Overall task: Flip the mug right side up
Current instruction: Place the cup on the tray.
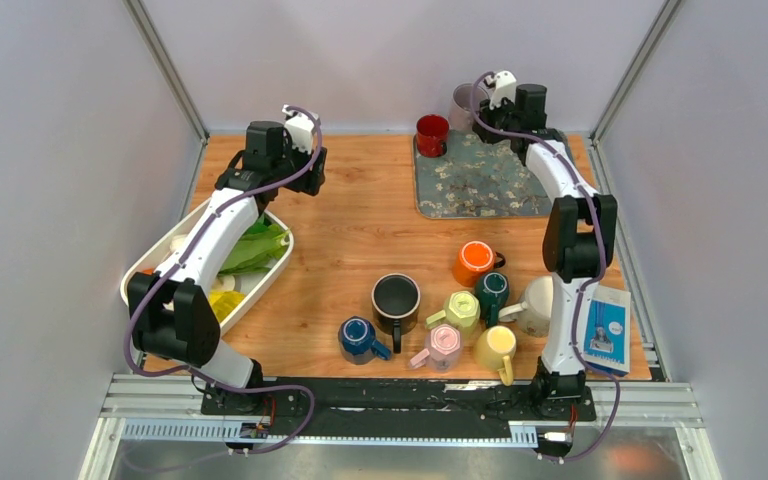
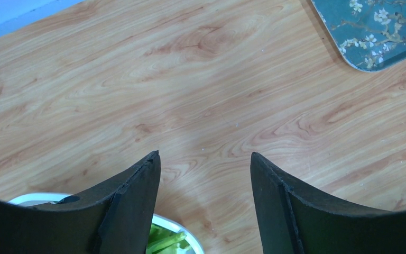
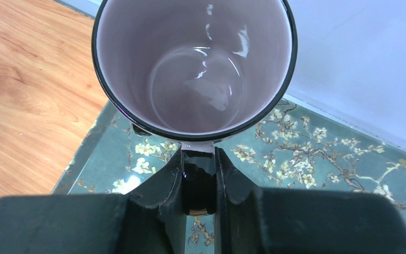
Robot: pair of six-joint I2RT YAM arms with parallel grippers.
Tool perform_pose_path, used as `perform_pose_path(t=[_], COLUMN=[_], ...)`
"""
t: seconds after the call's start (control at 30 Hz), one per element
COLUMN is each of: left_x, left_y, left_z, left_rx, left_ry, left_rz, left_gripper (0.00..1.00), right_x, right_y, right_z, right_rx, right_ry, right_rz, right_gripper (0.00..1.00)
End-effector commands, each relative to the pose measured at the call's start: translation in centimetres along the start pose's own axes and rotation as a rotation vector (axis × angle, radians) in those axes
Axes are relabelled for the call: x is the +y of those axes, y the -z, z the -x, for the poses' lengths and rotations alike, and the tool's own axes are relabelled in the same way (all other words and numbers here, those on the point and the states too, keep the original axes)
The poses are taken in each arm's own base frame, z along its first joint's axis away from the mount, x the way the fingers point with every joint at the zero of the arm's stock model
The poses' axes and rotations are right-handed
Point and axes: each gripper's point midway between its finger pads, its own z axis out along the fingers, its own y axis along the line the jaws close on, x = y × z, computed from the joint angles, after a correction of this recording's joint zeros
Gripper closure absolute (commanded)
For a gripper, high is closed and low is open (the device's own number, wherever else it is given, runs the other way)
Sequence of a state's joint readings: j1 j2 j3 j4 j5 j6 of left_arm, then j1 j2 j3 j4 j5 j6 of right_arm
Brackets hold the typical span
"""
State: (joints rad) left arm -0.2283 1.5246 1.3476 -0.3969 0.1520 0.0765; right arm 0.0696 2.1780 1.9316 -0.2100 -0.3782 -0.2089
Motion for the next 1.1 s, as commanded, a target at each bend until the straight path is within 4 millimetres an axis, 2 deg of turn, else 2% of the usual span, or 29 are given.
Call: perform_pose_path(t=[0.0, 0.17, 0.37, 0.53, 0.67, 0.77, 1.07], left_x=[-0.3, -0.6, -1.0, -1.2, -1.3, -1.5, -1.5], left_y=[1.1, 1.2, 1.3, 1.3, 1.1, 1.0, 1.2], left_z=[1.6, 1.9, 1.6, 1.6, 1.4, 1.5, 1.1], left_rx=[-0.039, -0.057, -0.049, -0.051, -0.046, -0.048, -0.041], left_ry=[-0.016, -0.006, -0.003, -0.002, 0.003, 0.009, 0.002], left_rz=[-0.017, -0.031, -0.049, -0.06, -0.067, -0.079, -0.074], left_gripper=[0.3, 0.31, 0.32, 0.33, 0.33, 0.33, 0.33], right_x=[-1.5, -2.6, -2.7, -2.3, -3.8, -4.8, -4.1], right_y=[-0.5, -2.1, -3.0, -2.4, -2.5, -2.9, -4.4], right_z=[5.0, 4.4, 2.6, 3.7, 3.8, 2.5, -1.0], right_rx=[-0.163, -0.167, -0.138, -0.165, -0.162, -0.135, -0.076], right_ry=[0.048, 0.048, 0.028, 0.028, 0.045, 0.041, 0.04], right_rz=[-0.038, -0.062, -0.064, -0.047, -0.121, -0.175, -0.127], right_gripper=[1.0, 1.0, 1.0, 1.0, 1.0, 1.0, 1.0])
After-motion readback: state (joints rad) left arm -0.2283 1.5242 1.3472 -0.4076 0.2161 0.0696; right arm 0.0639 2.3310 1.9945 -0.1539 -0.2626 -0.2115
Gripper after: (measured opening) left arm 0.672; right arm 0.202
